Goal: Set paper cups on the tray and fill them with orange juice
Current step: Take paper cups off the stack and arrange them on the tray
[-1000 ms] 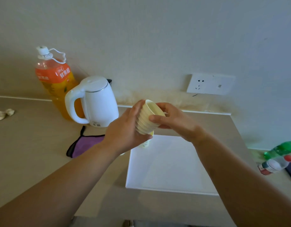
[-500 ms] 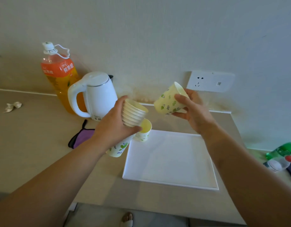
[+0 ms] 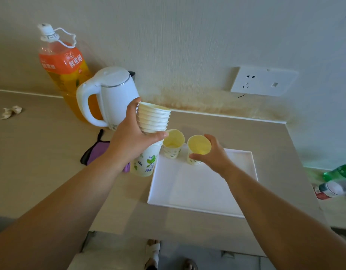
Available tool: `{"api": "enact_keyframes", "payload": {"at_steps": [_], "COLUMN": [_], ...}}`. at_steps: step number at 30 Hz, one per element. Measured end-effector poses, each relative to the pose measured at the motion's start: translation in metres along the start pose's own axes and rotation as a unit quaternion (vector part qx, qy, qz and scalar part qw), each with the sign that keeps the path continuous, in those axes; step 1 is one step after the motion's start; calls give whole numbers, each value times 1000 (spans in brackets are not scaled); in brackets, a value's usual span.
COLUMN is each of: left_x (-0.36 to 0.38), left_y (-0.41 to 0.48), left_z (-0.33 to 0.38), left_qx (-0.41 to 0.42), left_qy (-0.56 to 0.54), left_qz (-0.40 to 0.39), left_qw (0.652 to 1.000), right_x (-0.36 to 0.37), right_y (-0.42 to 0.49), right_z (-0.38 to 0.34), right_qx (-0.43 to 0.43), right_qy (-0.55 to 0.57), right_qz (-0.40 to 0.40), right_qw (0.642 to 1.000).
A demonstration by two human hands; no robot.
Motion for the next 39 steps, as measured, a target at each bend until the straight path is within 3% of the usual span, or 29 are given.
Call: {"api": "enact_keyframes", "payload": {"at_steps": [7, 16, 36, 39], "left_x": [0, 2, 8, 10], "left_y": [2, 1, -5, -4], "left_z": [-7, -6, -8, -1], "left_qx": [-16, -21, -19, -8], "left_qy": [4, 11, 29, 48], "left_qz": [-5, -18, -35, -45], "left_qw": [1000, 1000, 999, 998], "right_x": [8, 12, 6, -9], "right_y": [-2, 4, 11, 0], "right_z": [17, 23, 28, 28], "right_qx": [0, -23, 5, 23], "right_qy": [-5, 7, 28, 4], "right_qz": [-21, 42, -15, 23], "right_qw": [1000, 999, 999, 999]}}
Point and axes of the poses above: each hand's wrist, its own y-axis towards the middle knuckle, its own x-axis out of the palm, z = x × y, the point moved 3 cm from there along y, towards the middle knuckle, and after that the axes turned 11 degrees about x, right-handed, at the moved point
